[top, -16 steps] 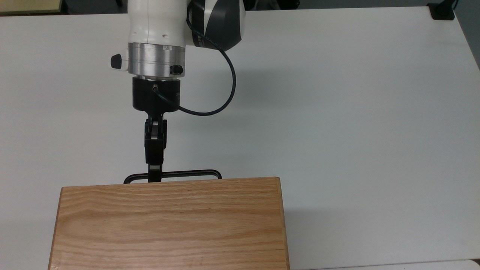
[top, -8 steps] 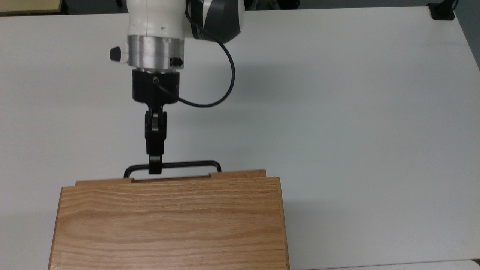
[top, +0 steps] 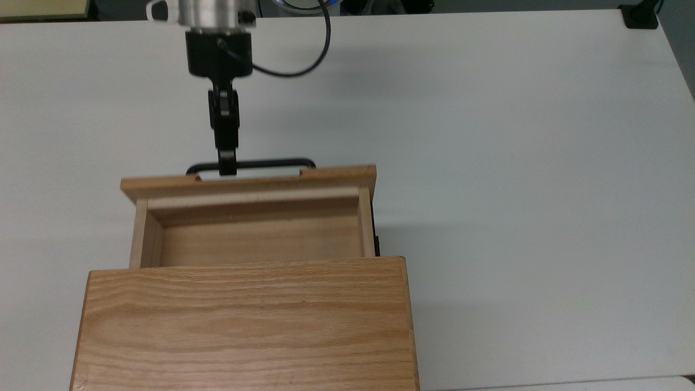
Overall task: Open the drawer by sliding it
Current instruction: 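Pull the handle outward, sliding the upper drawer out of the cabinet, then open the gripper, release the handle and lift away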
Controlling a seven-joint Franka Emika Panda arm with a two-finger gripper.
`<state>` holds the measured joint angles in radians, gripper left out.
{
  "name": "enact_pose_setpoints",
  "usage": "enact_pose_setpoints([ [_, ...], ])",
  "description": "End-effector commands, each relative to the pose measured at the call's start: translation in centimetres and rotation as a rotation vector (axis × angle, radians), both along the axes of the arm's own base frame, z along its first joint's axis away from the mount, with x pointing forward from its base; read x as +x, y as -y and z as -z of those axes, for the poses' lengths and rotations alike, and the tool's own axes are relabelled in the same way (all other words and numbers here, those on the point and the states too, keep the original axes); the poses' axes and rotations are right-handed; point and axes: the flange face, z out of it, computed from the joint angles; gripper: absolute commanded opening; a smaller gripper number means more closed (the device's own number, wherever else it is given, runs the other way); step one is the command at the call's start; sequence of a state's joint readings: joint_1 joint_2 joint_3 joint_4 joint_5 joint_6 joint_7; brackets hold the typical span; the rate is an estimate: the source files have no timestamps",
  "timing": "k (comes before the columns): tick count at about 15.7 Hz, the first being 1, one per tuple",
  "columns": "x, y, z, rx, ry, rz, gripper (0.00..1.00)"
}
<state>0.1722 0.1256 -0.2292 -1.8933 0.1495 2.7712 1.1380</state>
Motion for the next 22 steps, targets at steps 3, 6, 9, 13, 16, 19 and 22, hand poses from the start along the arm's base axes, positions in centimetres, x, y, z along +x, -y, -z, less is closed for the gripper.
enact_pose_setpoints([
  [3, -9.2, 2.5, -3.2, 0.002, -0.129, -0.174, 0.0],
  [6, -11.7, 3.8, -3.9, 0.025, -0.153, -0.242, 0.0],
  [9, -11.9, 3.8, -3.4, 0.022, -0.187, -0.276, 0.04],
  [13, -12.1, 2.9, -2.3, 0.038, -0.274, -0.324, 1.0],
  [16, -12.6, 2.6, -3.1, -0.003, -0.327, -0.44, 1.0],
  [19, -13.2, 2.2, -4.7, -0.126, -0.363, -0.718, 1.0],
  [22, -14.1, 2.1, -8.1, -0.285, -0.431, -1.015, 1.0],
])
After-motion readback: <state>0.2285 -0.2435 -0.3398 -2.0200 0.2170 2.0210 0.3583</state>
